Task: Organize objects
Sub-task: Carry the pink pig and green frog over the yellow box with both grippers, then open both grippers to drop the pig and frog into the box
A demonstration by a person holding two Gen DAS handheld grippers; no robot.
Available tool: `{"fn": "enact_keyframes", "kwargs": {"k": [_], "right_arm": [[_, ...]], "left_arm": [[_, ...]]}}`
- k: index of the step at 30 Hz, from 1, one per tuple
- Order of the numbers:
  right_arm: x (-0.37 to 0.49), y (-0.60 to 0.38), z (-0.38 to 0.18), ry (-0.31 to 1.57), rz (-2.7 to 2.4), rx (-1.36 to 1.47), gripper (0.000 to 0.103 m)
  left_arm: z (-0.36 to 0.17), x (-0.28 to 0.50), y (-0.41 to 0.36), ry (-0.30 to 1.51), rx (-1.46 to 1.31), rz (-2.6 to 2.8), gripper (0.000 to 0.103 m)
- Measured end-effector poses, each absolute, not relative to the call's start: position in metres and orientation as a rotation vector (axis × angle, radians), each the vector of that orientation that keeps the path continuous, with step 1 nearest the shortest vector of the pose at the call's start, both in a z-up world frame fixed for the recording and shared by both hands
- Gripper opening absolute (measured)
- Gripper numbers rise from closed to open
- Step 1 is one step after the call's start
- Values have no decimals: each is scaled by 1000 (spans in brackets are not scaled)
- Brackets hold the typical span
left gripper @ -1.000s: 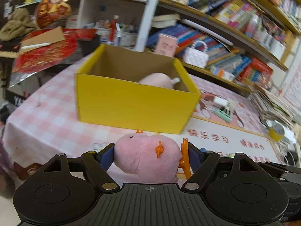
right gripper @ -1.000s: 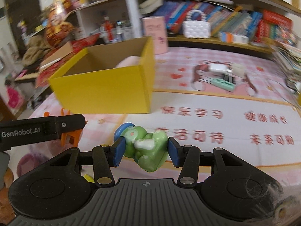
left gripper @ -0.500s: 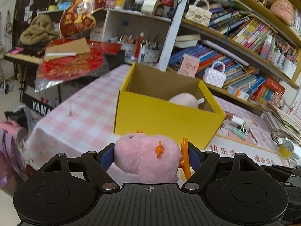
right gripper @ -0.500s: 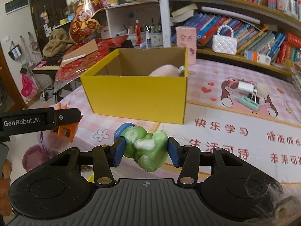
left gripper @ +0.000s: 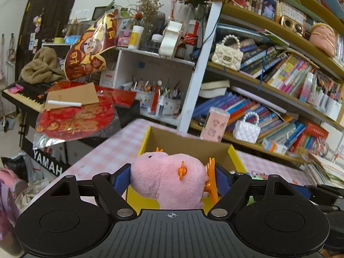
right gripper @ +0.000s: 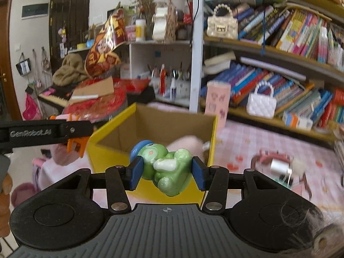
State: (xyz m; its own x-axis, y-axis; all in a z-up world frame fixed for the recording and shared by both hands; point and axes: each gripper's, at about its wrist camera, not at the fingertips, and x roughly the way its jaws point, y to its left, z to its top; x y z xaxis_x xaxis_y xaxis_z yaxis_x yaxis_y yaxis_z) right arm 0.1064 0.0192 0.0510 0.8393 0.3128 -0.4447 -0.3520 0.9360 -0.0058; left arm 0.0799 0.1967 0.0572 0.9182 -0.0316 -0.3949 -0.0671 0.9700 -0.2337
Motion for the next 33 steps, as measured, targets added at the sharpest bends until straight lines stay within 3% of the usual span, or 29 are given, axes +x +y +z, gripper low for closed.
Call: {"fn": "enact_keyframes", "kwargs": {"k": [14, 33], "right_arm": [[194, 24, 27, 513, 463, -199, 46], [237, 28, -9, 652, 564, -214, 50]], "left_arm": [[32, 167, 179, 470, -231, 106, 80], [4, 203, 173, 611, -171, 154, 80]]}}
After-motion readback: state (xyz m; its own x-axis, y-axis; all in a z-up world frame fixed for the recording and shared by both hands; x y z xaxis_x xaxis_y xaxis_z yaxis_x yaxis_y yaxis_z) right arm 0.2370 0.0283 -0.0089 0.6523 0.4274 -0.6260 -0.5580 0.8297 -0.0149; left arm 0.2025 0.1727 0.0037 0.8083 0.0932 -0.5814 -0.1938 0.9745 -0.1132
